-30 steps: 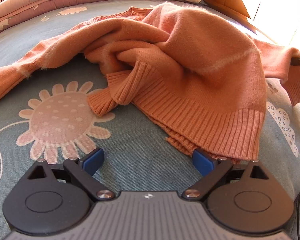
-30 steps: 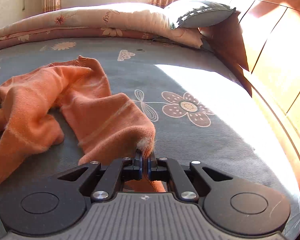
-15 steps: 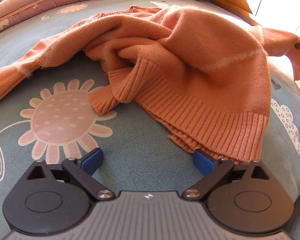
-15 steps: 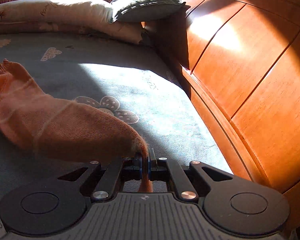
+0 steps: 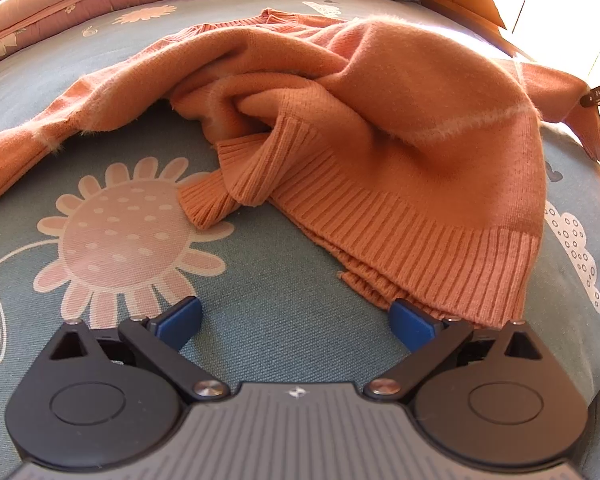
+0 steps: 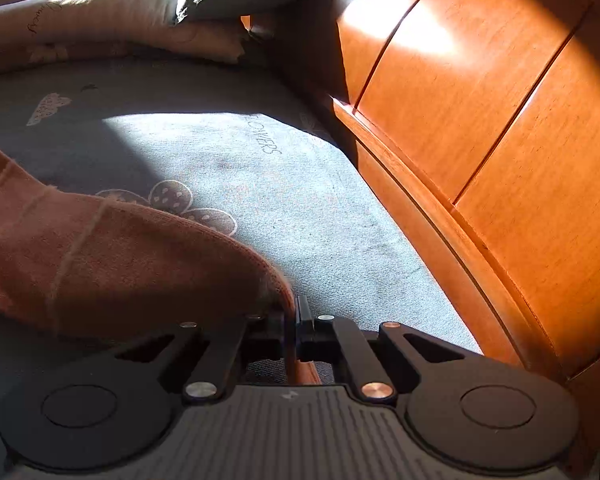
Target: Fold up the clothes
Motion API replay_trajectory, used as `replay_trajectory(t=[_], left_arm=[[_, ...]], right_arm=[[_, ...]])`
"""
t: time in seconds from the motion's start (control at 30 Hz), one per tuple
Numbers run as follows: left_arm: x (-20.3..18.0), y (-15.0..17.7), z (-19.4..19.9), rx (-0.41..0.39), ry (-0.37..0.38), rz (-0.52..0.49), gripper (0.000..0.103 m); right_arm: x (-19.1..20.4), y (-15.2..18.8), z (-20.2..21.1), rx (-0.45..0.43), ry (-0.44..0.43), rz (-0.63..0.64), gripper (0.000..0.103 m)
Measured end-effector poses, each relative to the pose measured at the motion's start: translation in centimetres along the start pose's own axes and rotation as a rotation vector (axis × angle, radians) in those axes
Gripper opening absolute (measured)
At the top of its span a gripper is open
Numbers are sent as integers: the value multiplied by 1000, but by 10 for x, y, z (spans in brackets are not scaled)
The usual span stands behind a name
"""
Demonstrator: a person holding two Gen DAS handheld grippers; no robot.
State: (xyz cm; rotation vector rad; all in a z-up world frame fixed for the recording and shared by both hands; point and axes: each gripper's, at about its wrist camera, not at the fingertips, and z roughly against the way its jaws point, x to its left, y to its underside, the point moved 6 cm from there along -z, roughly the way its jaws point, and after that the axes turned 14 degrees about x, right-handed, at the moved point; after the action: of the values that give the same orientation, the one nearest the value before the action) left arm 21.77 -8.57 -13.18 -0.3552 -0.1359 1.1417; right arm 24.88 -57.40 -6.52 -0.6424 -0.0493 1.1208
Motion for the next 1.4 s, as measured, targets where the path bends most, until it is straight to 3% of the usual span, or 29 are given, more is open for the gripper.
replay_trajectory(t=[0.13,0.2,0.27,0.43,0.83,0.9,1.0,1.13,1.33,1.37,1.4], left_arm=[[0,0,0,0,3,2,101],[1,0,-1,0,4,2,101],[1,0,-1,0,6,2,101],[3,0,0,-3,9,13,101],[8,12,4,-32,21,76,102],[11,13,5,-48,35,94,102],[14,13,6,-56,47,101,102],[14,14,6,-62,41,76,102],[12,18,5,-91,23,41,102],[12,18,5,-94,23,38,102],[11,19,5,-97,23,36,102]], right_arm=[[-1,1,-2,15,15,-14,6],[-4,4,-1,22,28,-27,15],[-7,7,3,25,36,-31,17],[-7,18,20,20,-17,-39,19],[101,80,112,-1,-573,78,48],[133,99,127,27,-706,122,58],[183,131,144,89,-885,186,61],[232,169,146,162,-985,213,63],[266,179,121,228,-1065,51,63],[270,178,119,222,-1070,39,62],[274,178,118,214,-1073,39,53]])
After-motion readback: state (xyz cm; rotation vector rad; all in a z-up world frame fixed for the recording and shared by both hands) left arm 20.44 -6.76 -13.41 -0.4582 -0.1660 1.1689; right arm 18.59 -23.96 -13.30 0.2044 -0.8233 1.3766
